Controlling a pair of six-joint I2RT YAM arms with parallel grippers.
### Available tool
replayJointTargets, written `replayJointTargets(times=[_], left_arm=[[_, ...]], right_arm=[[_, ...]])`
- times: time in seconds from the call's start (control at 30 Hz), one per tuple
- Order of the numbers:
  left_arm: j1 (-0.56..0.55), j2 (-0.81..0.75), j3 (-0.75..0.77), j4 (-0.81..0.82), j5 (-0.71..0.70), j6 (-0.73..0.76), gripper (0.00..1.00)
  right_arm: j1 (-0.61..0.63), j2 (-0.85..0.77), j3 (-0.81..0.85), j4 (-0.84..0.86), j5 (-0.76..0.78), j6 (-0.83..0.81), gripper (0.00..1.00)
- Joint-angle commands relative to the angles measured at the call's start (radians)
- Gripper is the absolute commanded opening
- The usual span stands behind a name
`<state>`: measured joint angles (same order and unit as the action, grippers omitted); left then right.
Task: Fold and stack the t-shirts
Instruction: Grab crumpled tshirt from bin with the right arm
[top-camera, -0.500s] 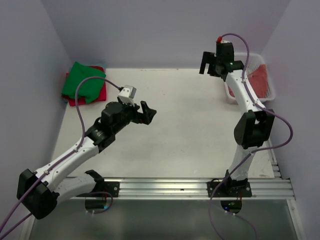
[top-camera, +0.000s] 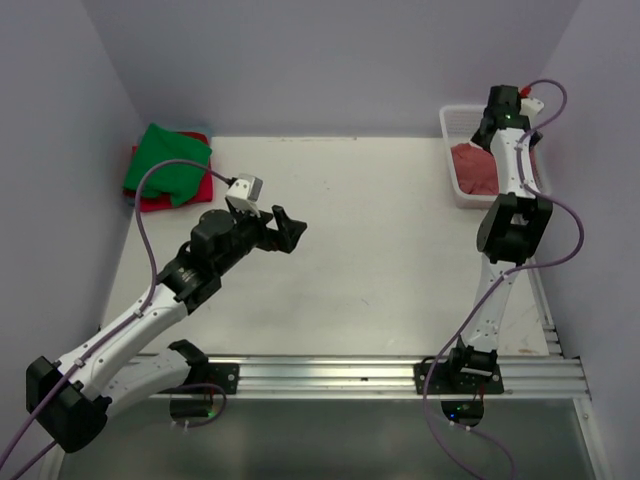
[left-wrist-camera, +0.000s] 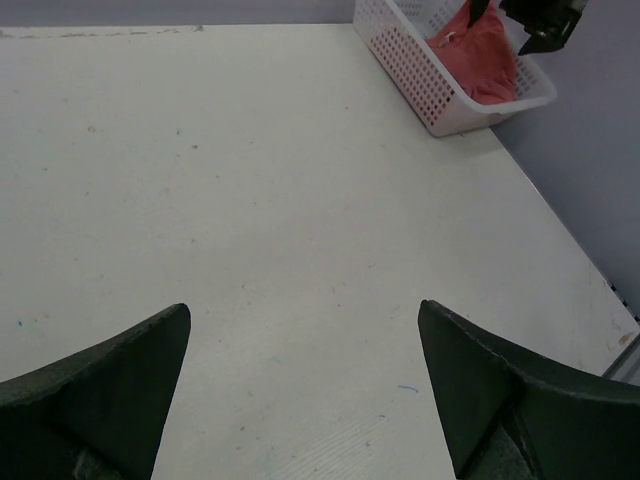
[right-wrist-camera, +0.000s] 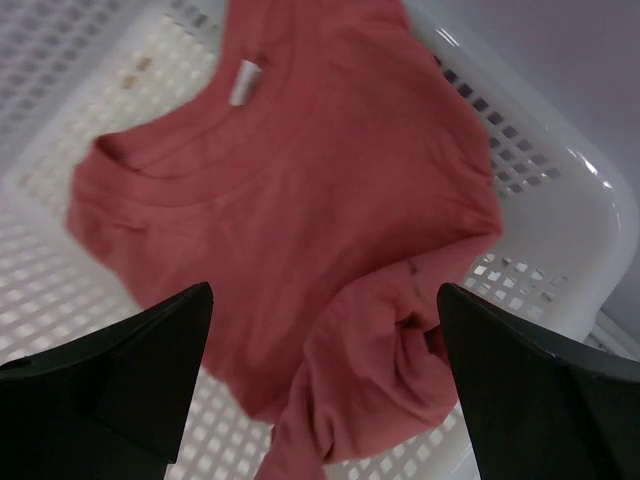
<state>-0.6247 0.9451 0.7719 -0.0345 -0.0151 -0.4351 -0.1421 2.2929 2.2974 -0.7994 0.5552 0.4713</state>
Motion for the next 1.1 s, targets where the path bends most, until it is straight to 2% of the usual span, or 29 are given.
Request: replayJointTargets(times=[0.0,0.3,0.37,0.4,0.43,0.5,0.67,0.7,0.87,1.0,1.07], left_arm=[[0.003,-0.026,0.001,-0.025,-0.028,-0.004,1.00],[0.003,-0.012,0.015,-0.019,-0.031,-0.014,1.00],[0.005,-0.006,0.015,-0.019,-0.031,-0.016,1.00],[0.003,-0.006,0.015,-0.019,-0.031,-0.017,1.00],[0.003,-0.005,0.013,-0.019,-0.031,-0.017,1.00],[0.003,-0.005,0.010,-0.018,-0.031,-0.019,1.00],[0.003,-0.011,-0.006,-0.007,-0.025,-0.024,1.00],[0.005,-0.012,-0.008,-0.004,-0.023,-0.024,1.00],[0.005,-0.023,-0.028,0.011,-0.023,-0.025,1.00],[0.005,-0.029,-0.042,0.018,-0.045,-0.027,1.00],[0.005,-0.031,-0.043,0.018,-0.069,-0.030,1.00]], right_arm=[[-0.025,0.056,-0.034,-0.047,0.058,0.084,0.99],[-0.070,0.112,-0.188,0.026,-0.107,0.116,0.98],[-0.071,0.091,-0.216,0.060,-0.185,0.096,0.71],[-0.073,0.079,-0.248,0.074,-0.205,0.096,0.50],[-0.073,0.065,-0.268,0.113,-0.221,0.098,0.01],[-0.073,0.007,-0.335,0.156,-0.265,0.099,0.00],[-0.073,-0.163,-0.502,0.402,-0.394,0.093,0.00],[-0.073,-0.243,-0.577,0.451,-0.417,0.092,0.00],[-0.071,-0.493,-0.835,0.859,-0.524,0.102,0.00],[-0.071,-0.641,-0.973,1.048,-0.613,0.118,0.00],[-0.071,-0.709,-0.997,1.124,-0.714,0.131,0.00]])
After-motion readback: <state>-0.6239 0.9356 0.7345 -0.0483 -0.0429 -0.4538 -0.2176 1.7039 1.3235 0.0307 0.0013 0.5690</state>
